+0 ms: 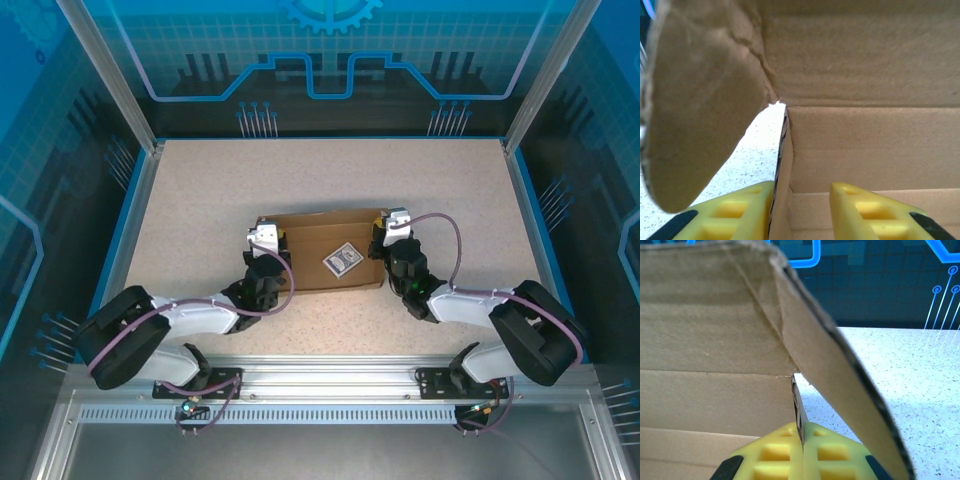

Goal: Fold the paper box

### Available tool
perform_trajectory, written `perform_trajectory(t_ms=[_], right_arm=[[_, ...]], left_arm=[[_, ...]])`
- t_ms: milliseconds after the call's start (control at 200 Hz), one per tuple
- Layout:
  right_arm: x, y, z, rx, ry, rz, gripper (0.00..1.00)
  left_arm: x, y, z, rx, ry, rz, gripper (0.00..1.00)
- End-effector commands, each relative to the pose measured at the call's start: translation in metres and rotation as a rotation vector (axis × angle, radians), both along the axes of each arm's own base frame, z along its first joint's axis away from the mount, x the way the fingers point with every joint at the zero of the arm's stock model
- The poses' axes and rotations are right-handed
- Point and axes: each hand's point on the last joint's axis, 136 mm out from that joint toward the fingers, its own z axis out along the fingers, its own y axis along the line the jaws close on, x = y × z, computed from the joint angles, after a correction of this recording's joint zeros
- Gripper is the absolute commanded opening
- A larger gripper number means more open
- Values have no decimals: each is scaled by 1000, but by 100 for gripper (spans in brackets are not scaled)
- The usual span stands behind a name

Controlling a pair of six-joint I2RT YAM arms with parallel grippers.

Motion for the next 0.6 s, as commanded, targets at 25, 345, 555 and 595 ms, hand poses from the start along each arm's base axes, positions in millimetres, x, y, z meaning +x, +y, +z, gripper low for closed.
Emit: perform_trajectory(t_ms=[25, 345, 555, 595], right_arm=[[-16, 4, -46, -86, 147, 46, 3], [-16, 5, -42, -87, 141, 50, 3], [-16, 5, -41, -84, 139, 53, 3], [-16, 5, -41, -85, 141, 52, 3]], left_arm=[[-5, -5, 5, -32, 1, -34, 43], [-13, 2, 11, -66, 43, -35, 65], [-21, 5, 18, -77, 63, -57, 71], [-23, 6, 20, -77, 68, -64, 72]])
